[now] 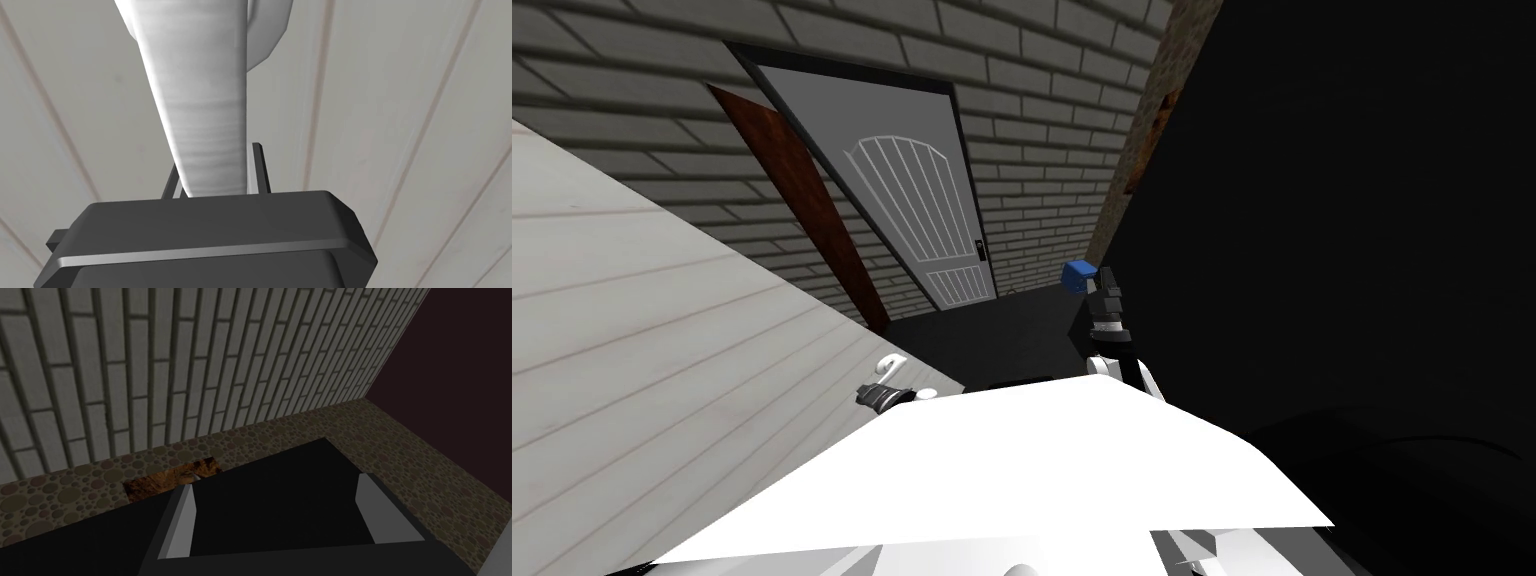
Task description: Push the door open
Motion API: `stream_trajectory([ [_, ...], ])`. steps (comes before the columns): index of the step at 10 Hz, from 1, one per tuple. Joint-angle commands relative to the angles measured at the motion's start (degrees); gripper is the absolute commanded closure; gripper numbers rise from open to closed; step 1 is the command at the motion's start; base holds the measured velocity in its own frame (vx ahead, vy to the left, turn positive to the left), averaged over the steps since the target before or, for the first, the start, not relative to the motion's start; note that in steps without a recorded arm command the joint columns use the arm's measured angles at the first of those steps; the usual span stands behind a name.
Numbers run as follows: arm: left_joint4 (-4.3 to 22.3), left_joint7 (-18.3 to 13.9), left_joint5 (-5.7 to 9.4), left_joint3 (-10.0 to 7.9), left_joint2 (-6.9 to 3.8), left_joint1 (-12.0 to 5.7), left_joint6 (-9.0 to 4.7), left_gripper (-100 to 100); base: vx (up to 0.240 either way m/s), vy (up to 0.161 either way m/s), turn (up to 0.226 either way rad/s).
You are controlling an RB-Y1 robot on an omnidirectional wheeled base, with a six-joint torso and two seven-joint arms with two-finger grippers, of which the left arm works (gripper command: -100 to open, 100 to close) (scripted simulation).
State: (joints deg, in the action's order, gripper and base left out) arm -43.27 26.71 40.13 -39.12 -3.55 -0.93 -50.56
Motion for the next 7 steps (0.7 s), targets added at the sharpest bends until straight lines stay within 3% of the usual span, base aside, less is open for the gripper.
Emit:
stream_trajectory([
  [1, -2.2, 0.8, 0.39, -0.44, 0.79, 0.34, 0.49, 100, 0.122, 0.022, 0.007],
  [4, -3.4, 1.4, 1.66, -2.04, 1.86, 1.35, 0.53, 100, 0.126, -0.002, -0.01],
  [5, -2.6, 1.2, 1.65, -2.32, 1.46, 1.93, 0.26, 100, 0.049, 0.006, 0.058],
  [7, -2.9, 2.2, 3.21, -3.96, 0.69, 2.12, -0.38, 100, 0.1, 0.082, 0.03],
])
